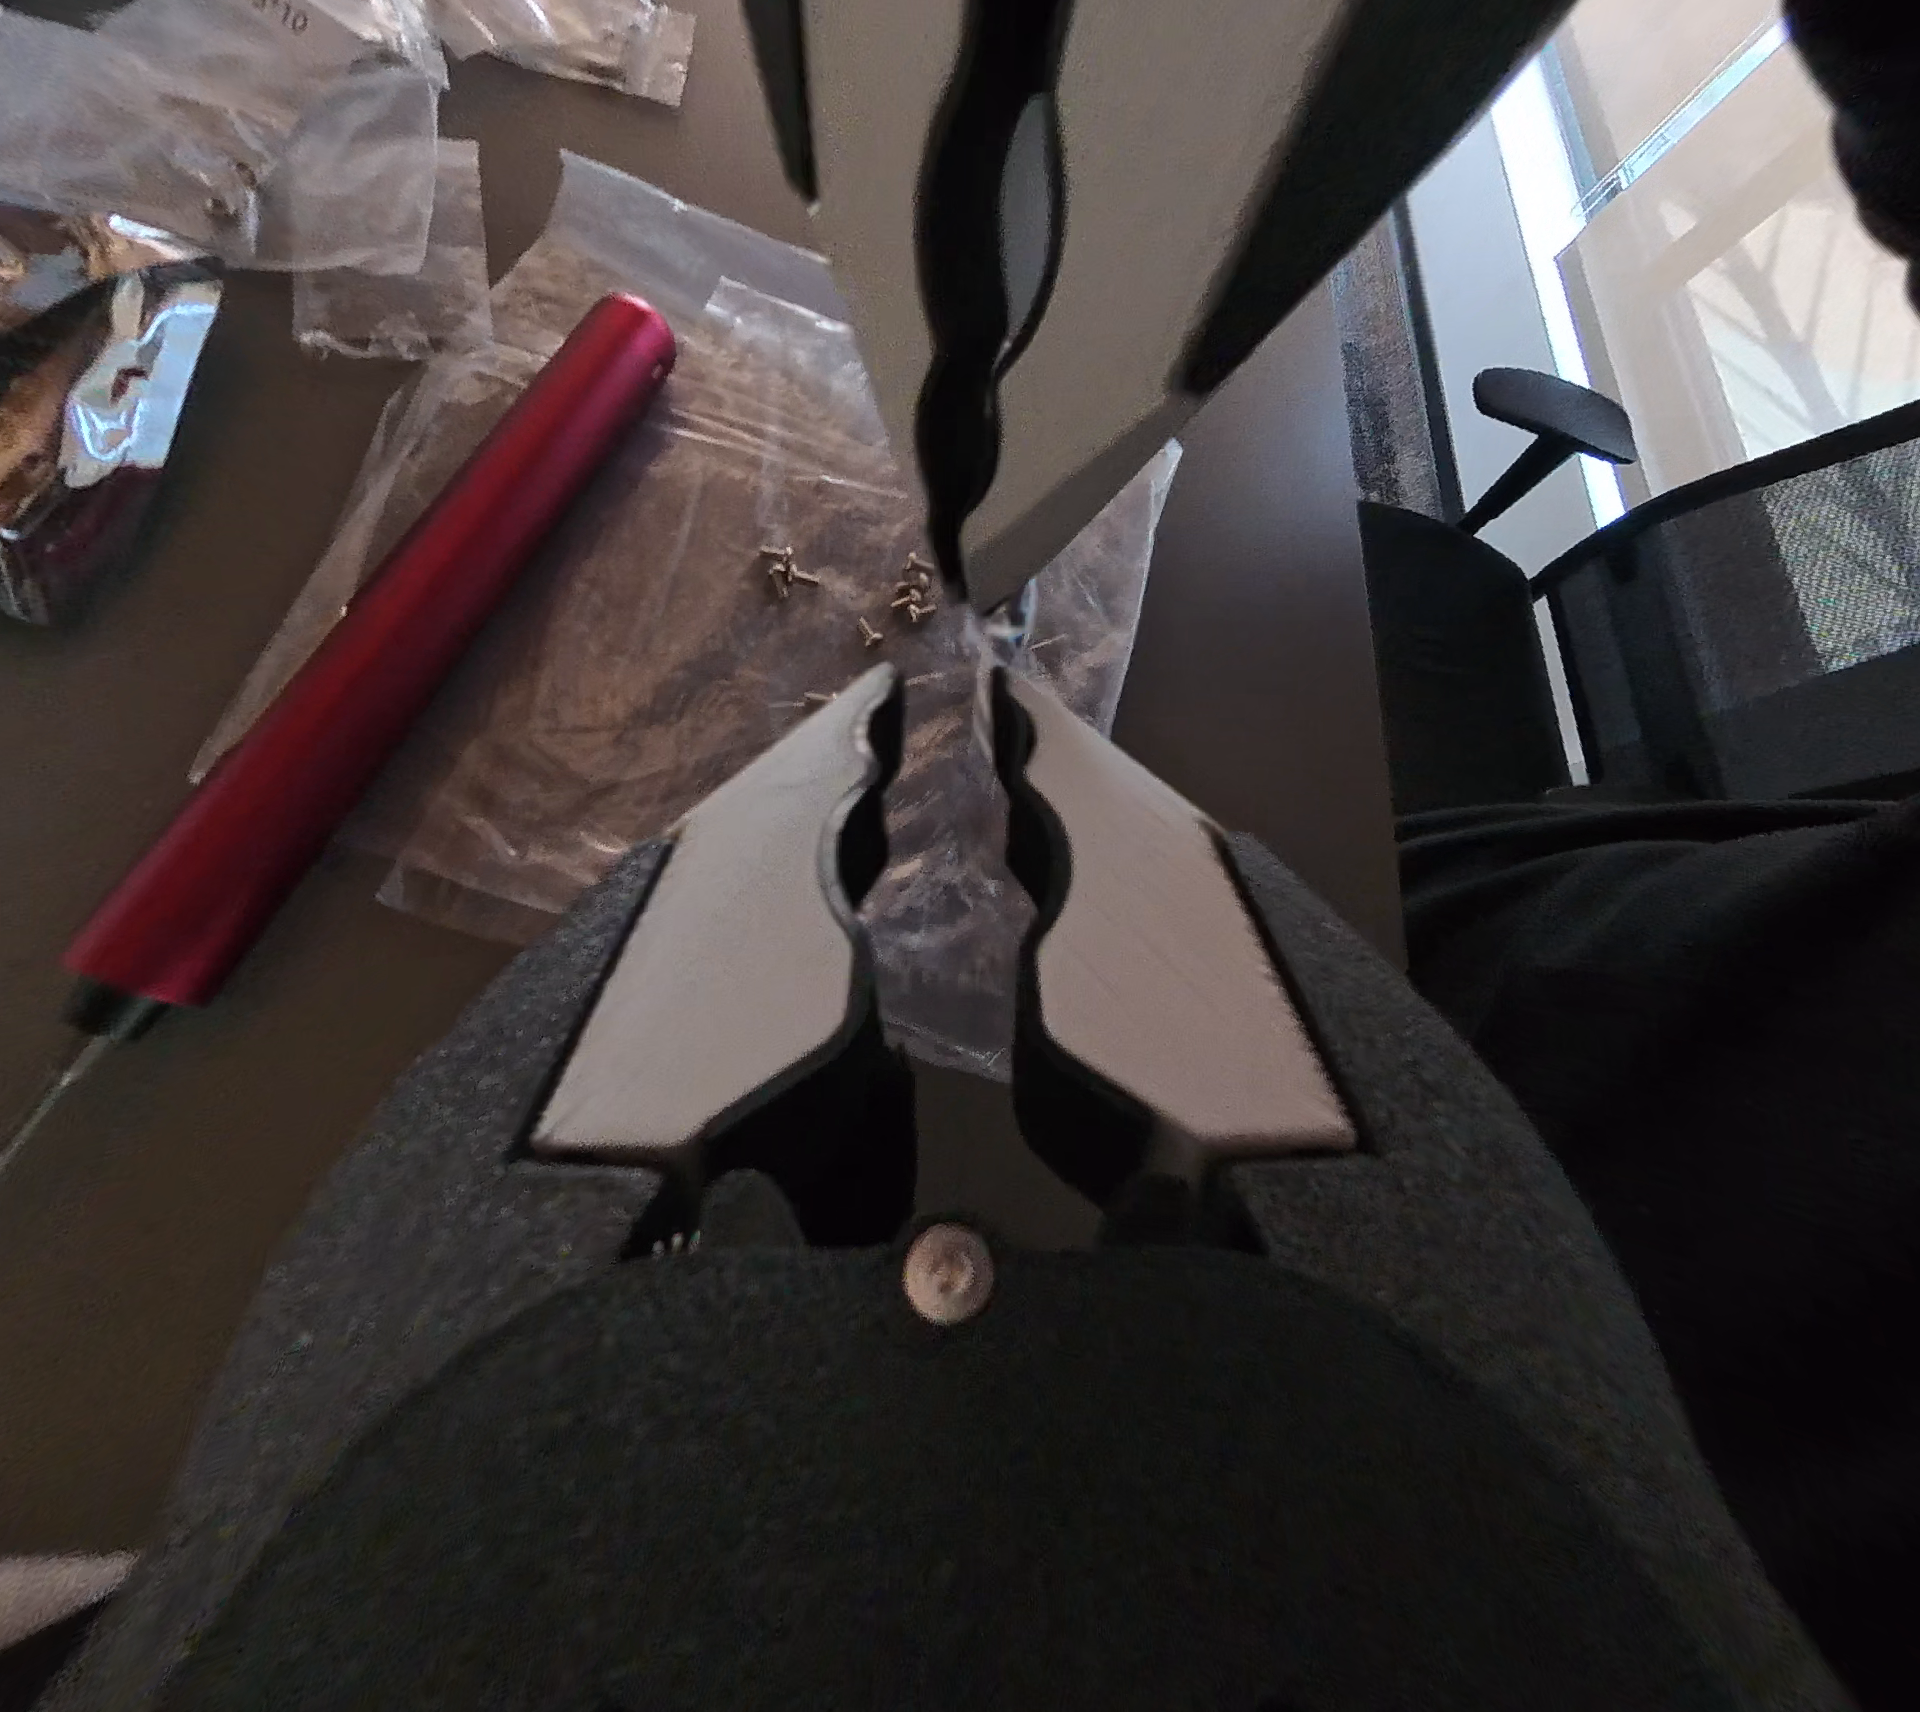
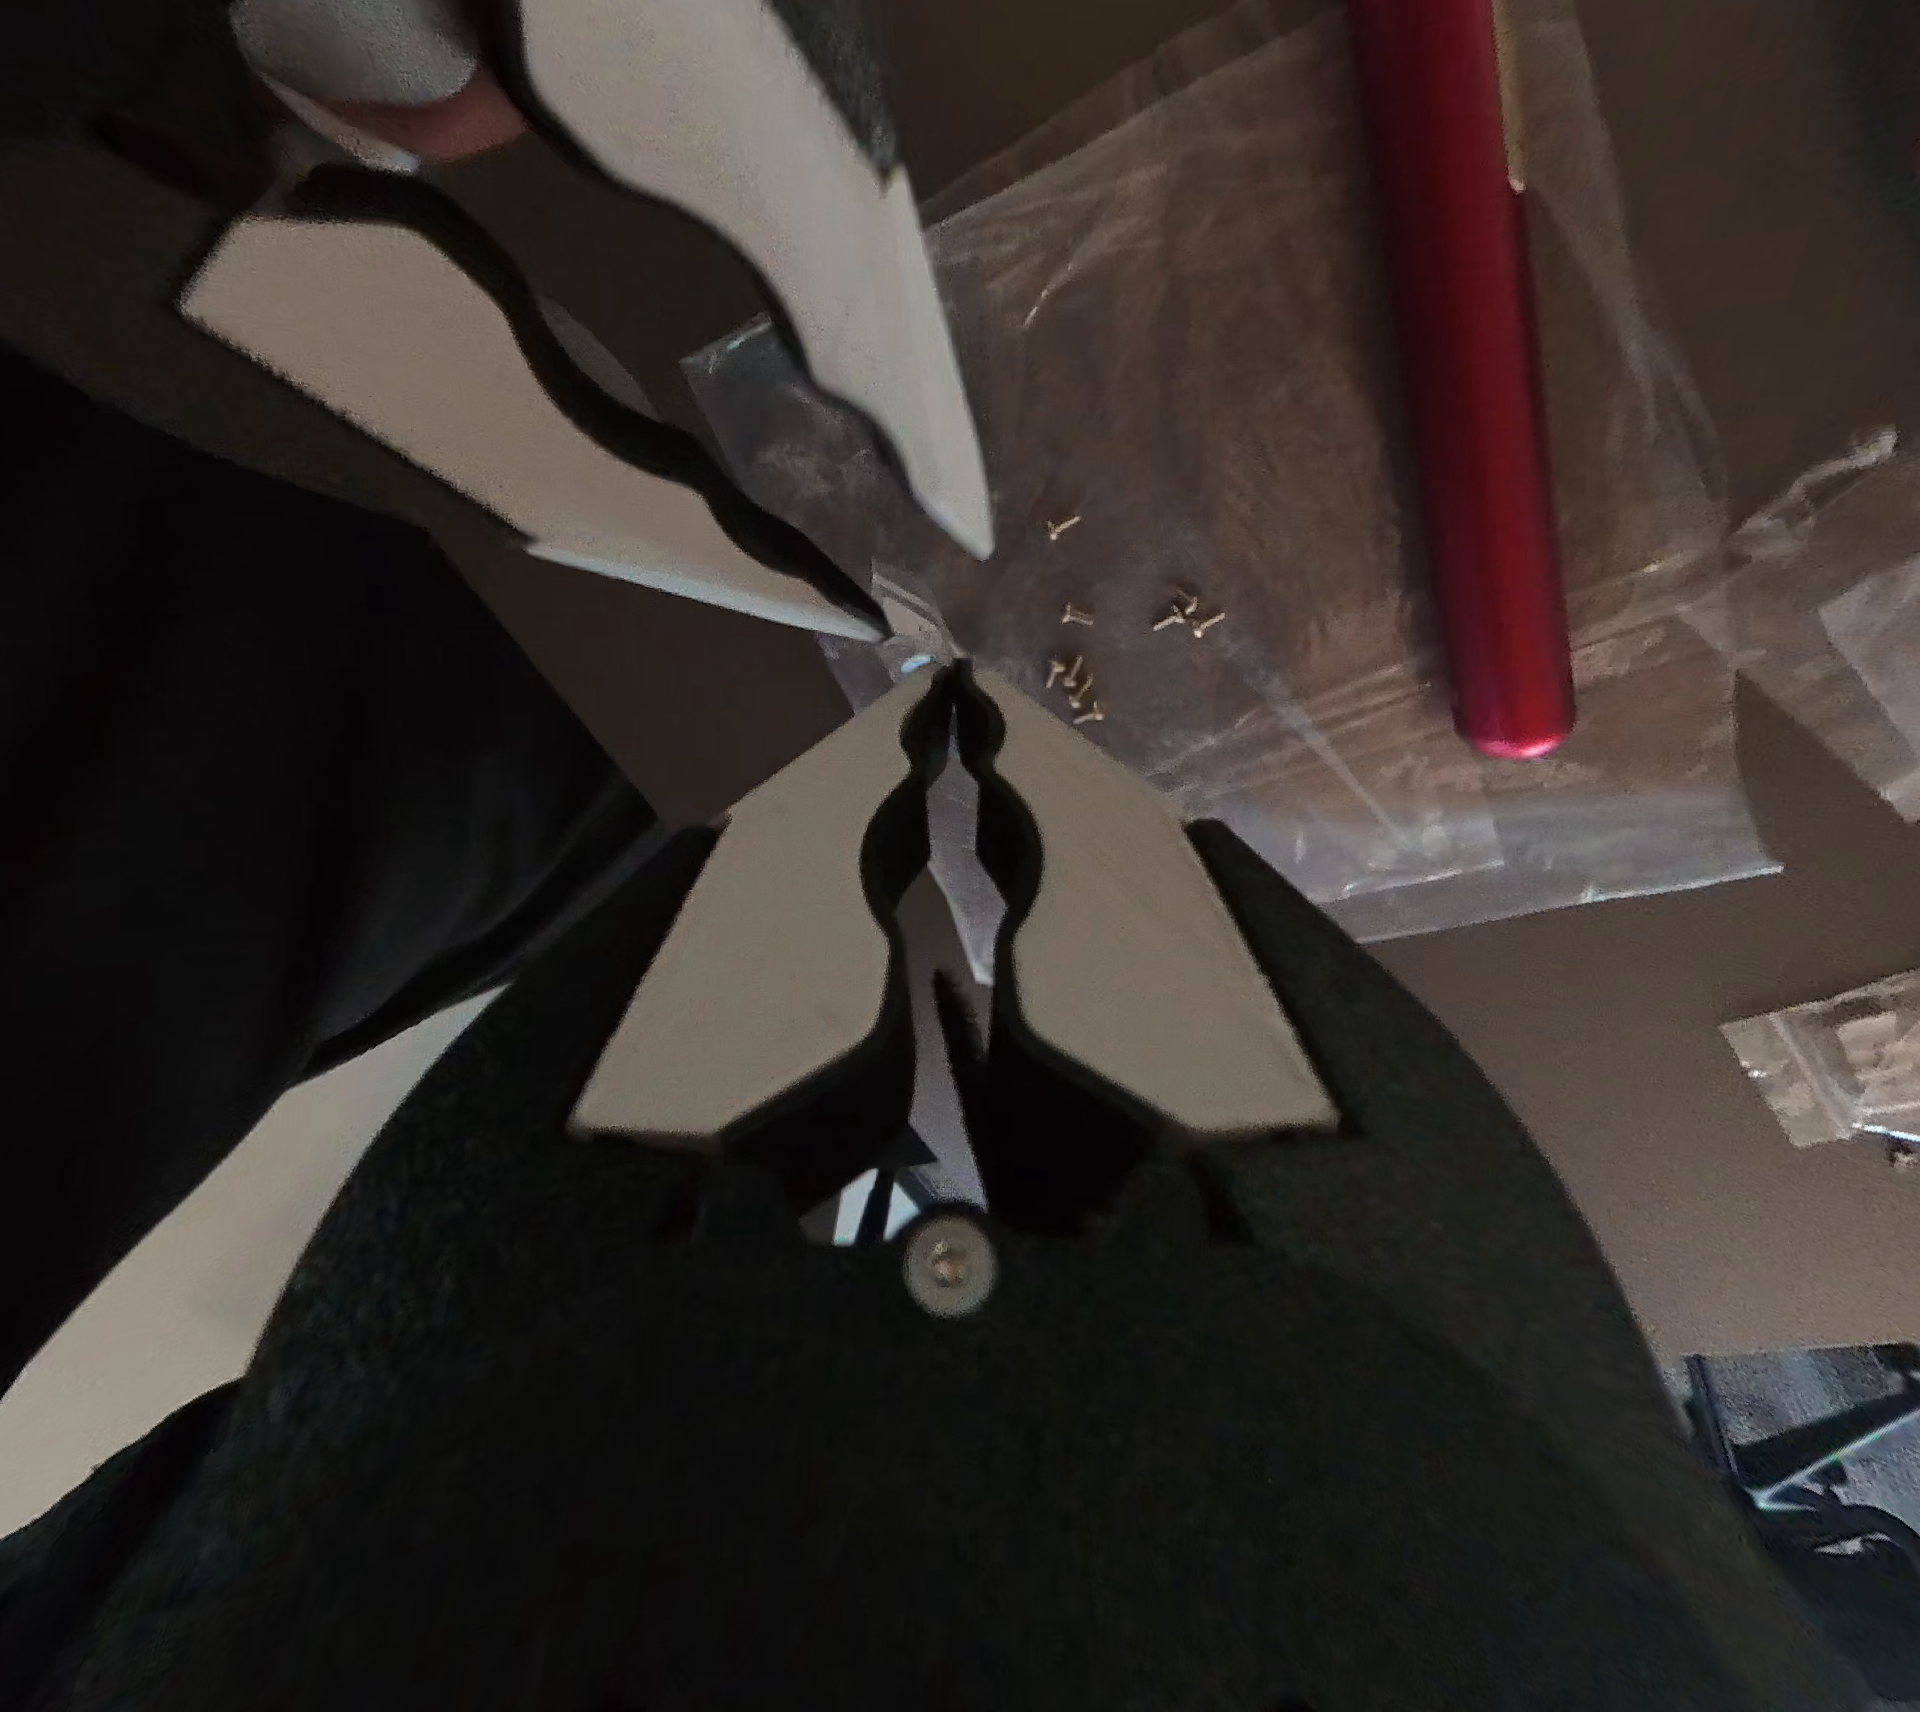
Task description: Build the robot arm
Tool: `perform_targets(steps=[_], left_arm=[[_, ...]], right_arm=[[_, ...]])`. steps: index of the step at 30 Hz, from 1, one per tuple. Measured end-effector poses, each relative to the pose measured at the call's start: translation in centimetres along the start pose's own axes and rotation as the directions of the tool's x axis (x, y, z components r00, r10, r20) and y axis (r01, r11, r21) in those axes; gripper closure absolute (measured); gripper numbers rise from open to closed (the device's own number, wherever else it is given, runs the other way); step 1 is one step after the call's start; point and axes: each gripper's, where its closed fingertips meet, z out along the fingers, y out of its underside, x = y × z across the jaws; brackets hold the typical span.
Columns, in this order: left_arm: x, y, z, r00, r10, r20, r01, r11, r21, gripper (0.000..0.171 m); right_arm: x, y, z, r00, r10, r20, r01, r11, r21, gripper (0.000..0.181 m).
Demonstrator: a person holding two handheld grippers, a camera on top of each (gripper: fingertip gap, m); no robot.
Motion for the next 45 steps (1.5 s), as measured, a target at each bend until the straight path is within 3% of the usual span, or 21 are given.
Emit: perform_targets(steps=[7,10,12,15,18,20,22,25,27,31,45], left_arm=[[0.4,-0.3,0.0,1.0,0.001,-0.005,-0.001,1.0,0.02,0.171],[0.4,-0.8,-0.7,0.998,-0.056,-0.025,0.057,0.997,0.048,0.154],[0.5,-1.1,-0.6,0.996,-0.076,-0.045,0.078,0.995,0.056,0.152],[0.6,-0.9,0.4,0.998,-0.032,-0.051,0.033,0.999,0.029,0.171],[0.3,-1.0,0.7,0.999,-0.014,-0.052,0.016,0.999,0.031,0.171],[-0.1,-1.3,0.6,0.997,-0.049,-0.067,0.052,0.997,0.055,0.171],[-0.4,-1.5,0.3,0.993,-0.083,-0.084,0.09,0.992,0.084,0.171],[-0.6,-2.0,-0.3,0.989,-0.107,-0.104,0.12,0.985,0.126,0.171],[-0.6,-2.2,-0.5,0.988,-0.113,-0.109,0.127,0.982,0.138,0.171],[-0.7,-2.1,-0.4,0.986,-0.124,-0.113,0.139,0.982,0.132,0.171],[-0.7,-2.1,-0.3,0.984,-0.149,-0.103,0.161,0.978,0.129,0.171]], right_arm=[[0.4,-0.4,-0.1,0.998,0.054,0.038,-0.059,0.99,0.126,0.181],[0.4,0.0,-0.5,0.996,0.079,0.041,-0.085,0.98,0.182,0.181],[0.3,-0.1,-1.0,0.996,0.084,0.036,-0.09,0.971,0.22,0.181],[-0.1,-0.3,-1.2,0.997,0.067,0.038,-0.075,0.966,0.247,0.181],[0.3,-0.4,-1.4,0.999,0.049,0.015,-0.051,0.952,0.302,0.178],[0.4,-0.9,-2.6,0.999,0.042,0.022,-0.047,0.894,0.445,0.15],[0.8,-0.5,-3.8,0.998,0.052,0.047,-0.069,0.8,0.596,0.155],[1.7,1.3,-3.4,0.992,0.096,0.079,-0.124,0.679,0.723,0.164],[1.3,1.5,-2.4,0.987,0.09,0.133,-0.159,0.645,0.748,0.163],[0.7,0.4,-1.4,0.988,0.041,0.152,-0.146,0.6,0.787,0.179],[1.0,0.4,-1.2,0.99,0.052,0.132,-0.135,0.634,0.761,0.181]])
